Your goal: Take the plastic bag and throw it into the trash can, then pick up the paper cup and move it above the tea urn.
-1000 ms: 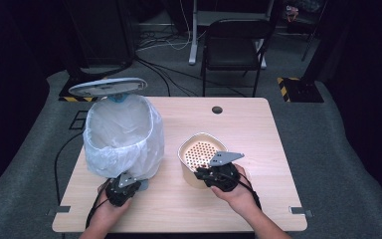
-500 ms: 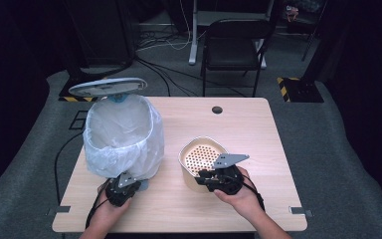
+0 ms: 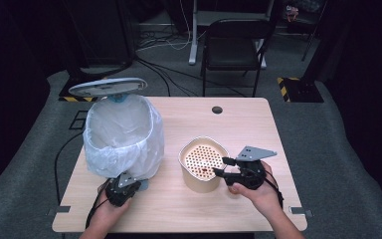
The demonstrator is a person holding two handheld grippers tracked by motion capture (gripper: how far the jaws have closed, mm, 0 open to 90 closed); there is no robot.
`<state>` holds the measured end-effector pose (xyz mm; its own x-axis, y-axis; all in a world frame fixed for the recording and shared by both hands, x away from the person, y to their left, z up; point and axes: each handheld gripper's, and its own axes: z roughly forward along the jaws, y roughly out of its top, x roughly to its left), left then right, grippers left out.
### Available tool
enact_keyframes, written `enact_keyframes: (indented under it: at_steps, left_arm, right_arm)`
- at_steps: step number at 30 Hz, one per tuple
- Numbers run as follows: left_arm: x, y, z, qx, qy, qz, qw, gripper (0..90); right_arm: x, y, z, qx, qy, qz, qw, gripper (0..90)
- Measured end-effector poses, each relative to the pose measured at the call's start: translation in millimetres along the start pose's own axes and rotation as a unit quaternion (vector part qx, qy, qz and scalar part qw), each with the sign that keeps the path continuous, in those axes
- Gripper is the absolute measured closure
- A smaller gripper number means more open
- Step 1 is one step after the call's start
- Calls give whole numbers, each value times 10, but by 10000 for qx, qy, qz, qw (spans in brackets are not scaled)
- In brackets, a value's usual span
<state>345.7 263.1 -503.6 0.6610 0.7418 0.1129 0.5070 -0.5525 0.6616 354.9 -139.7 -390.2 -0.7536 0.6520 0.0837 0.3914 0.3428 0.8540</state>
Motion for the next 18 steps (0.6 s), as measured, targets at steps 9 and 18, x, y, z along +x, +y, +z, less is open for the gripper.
enact_keyframes:
  at_steps: [9, 18]
  left_arm:
    - [1, 0, -1, 2, -7, 3, 10000, 900]
    - [-2, -3, 5, -37, 14, -12, 10000, 900]
  right_arm:
    - [-205, -223, -167, -38, -456, 202, 9987, 362]
    - [-309, -474, -222, -1, -693, 260, 9973, 219]
